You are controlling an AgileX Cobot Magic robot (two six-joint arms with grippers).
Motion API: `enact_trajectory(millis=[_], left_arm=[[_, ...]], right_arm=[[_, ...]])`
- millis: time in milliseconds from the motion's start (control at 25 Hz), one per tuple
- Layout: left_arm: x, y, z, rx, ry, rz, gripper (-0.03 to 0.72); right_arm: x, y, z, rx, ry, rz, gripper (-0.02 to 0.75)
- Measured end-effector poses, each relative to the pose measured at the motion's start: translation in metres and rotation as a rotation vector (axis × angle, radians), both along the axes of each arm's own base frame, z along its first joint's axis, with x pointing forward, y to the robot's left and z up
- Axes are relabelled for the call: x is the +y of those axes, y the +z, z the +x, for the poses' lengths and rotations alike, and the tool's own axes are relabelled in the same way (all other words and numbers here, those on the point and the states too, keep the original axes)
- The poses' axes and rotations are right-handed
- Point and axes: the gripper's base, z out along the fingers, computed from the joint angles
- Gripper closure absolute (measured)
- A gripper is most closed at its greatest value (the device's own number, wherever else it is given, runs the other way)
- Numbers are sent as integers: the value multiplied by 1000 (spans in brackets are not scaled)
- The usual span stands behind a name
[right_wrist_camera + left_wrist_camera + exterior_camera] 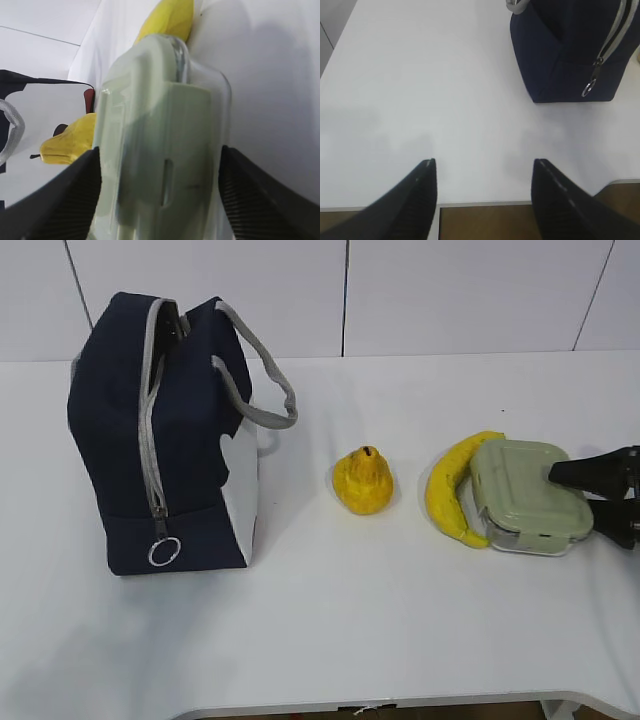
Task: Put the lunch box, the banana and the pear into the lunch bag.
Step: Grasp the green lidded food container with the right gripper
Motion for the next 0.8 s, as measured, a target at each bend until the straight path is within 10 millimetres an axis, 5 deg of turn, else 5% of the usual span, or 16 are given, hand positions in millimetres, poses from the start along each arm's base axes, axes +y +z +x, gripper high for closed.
enact_trajectory(millis=[320, 560, 800], left_arm=[[0, 0, 0, 0, 0, 0, 257], [0, 0, 0, 0, 0, 0, 257], [0, 0, 0, 0, 0, 0, 257]], right_arm=[[6, 0, 2, 3, 18, 0, 153], [6, -1, 2, 6, 15, -5, 297], [6, 0, 1, 10, 16, 2, 348]])
